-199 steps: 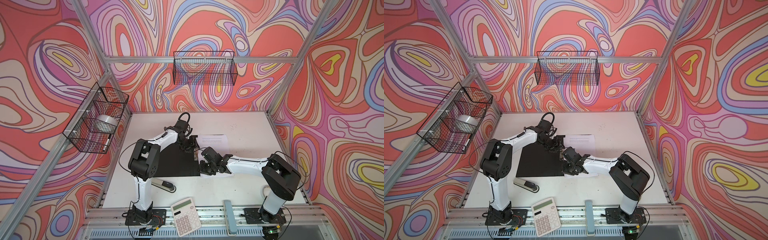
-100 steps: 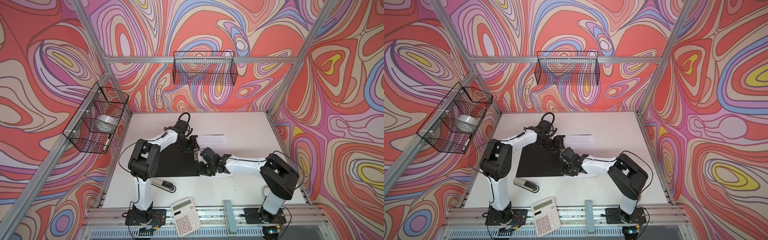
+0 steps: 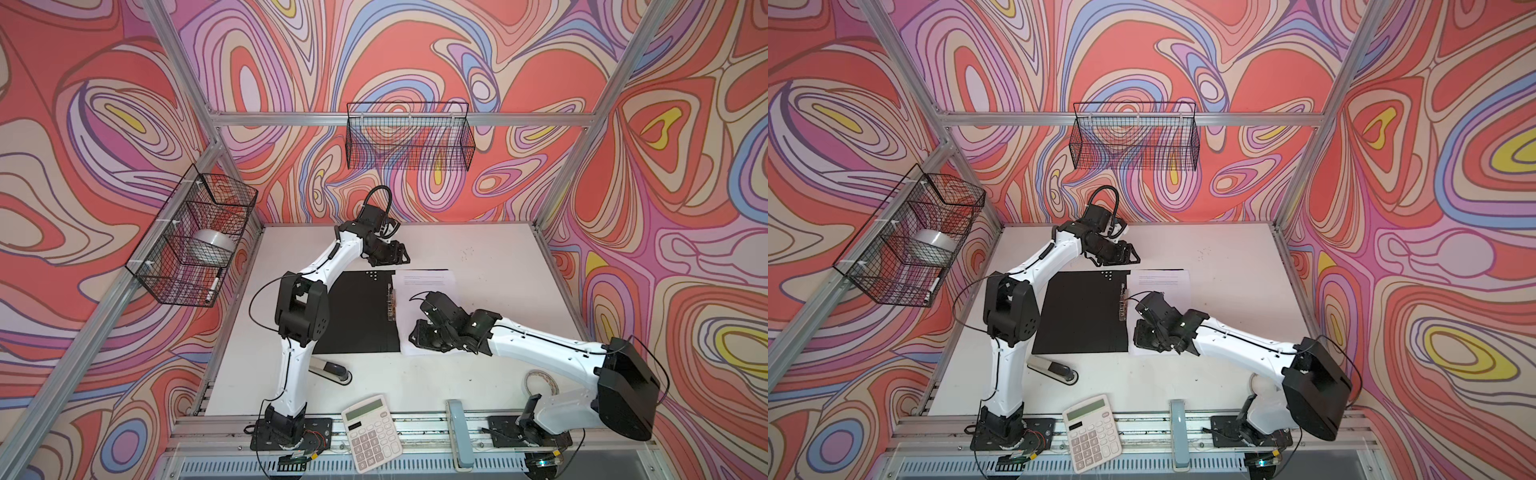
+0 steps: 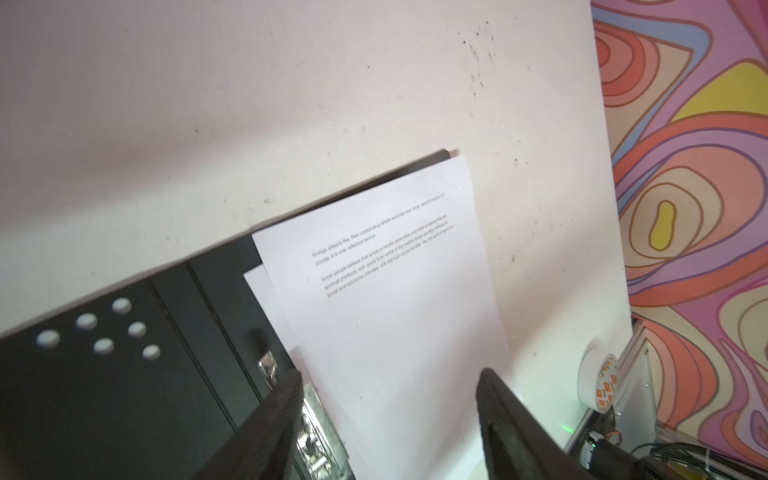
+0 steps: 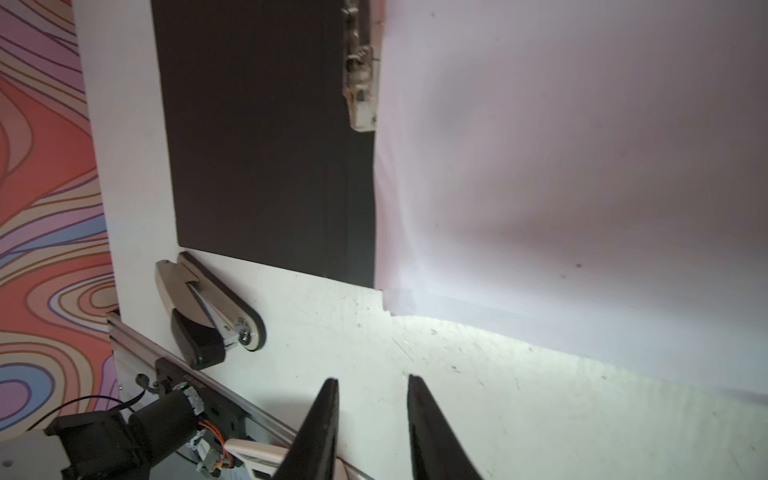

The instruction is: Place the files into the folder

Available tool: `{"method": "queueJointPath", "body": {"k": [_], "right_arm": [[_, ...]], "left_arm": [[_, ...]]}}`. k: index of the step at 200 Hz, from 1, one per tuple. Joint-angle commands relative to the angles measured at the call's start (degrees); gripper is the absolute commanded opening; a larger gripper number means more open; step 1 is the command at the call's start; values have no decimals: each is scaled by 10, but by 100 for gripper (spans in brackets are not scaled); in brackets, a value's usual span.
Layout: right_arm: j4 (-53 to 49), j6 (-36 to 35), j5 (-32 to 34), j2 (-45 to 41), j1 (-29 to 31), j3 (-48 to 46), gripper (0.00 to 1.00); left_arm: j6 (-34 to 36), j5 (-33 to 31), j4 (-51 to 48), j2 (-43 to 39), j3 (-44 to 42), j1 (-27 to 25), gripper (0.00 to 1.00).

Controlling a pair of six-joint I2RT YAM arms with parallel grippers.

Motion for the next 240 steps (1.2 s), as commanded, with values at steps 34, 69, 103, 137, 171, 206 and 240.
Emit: {"method": "queueJointPath", "body": {"k": [34, 69, 103, 137, 171, 206, 240], "right_arm": [[-56, 76, 24, -92, 6, -109, 28], [-63, 98, 21, -114, 6, -145, 29], [-55, 111, 21, -121, 7, -163, 29], [-39, 117, 18, -105, 7, -168, 29], [-24, 117, 18, -81, 6, -167, 29], [-40, 110, 39, -55, 6, -148, 29], [-62, 100, 73, -22, 7, -119, 29]], "left_arm": [[28, 30, -46, 151, 182, 1, 67], [11, 37, 7, 183, 201, -3, 68], [13, 23, 32, 209, 218, -11, 71], [9, 17, 39, 241, 249, -12, 76], [14, -2, 42, 257, 261, -12, 77], [15, 13, 28, 271, 270, -12, 76], [18, 36, 12, 276, 269, -13, 72]]}}
